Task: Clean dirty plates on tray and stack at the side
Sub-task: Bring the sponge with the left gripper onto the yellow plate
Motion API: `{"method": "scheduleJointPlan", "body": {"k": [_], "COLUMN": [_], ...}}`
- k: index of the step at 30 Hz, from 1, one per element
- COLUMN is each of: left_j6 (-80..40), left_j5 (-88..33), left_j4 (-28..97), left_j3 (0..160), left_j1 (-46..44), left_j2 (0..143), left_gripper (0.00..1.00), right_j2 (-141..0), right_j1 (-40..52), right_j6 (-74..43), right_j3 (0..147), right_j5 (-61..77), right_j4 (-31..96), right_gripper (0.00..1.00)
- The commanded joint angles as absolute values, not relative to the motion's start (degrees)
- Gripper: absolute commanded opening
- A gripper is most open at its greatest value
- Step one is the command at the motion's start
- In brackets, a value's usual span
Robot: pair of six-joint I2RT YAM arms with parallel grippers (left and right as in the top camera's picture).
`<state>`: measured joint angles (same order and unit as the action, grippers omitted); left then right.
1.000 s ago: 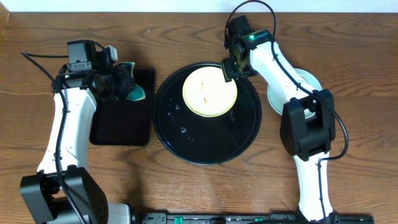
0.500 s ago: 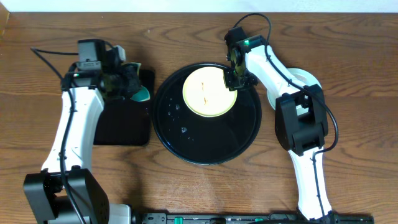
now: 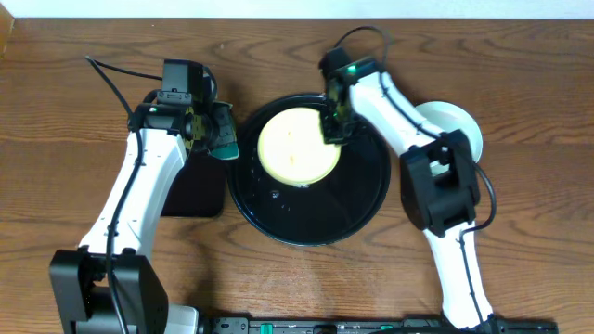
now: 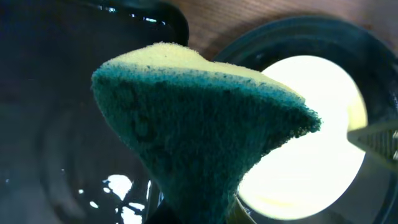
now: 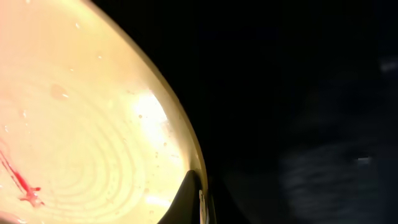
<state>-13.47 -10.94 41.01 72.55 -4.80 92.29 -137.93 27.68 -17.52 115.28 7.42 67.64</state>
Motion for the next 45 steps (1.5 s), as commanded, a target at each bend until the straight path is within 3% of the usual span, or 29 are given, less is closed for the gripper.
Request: {"method": "scheduleJointPlan", "body": {"k": [1,39,45], "left_j6": [-13.85,-19.38,-24.10], "left_j5": [-9.39,-10.79,-2.26], "left_j4": [41.32,34.22,31.77], "left_j3": [72.31,71.83,70.72], "left_j1": [-5.89,-14.98,-16.73], "left_j2": [94.37,107.50,107.50], "left_gripper": [0.08,0.08,0.08], "right_j2": [-139.26,-139.26,-139.26], "right_j1": [31.90,30.30,30.30], "right_j6": [-17.08,-16.03,-16.03], "right_j3": [114.56,110.02,110.02], "right_j5": [8.75,12.75,12.75], "right_j4": [69.28,64.47,64.49], "right_gripper": [0.01,0.01,0.01]}}
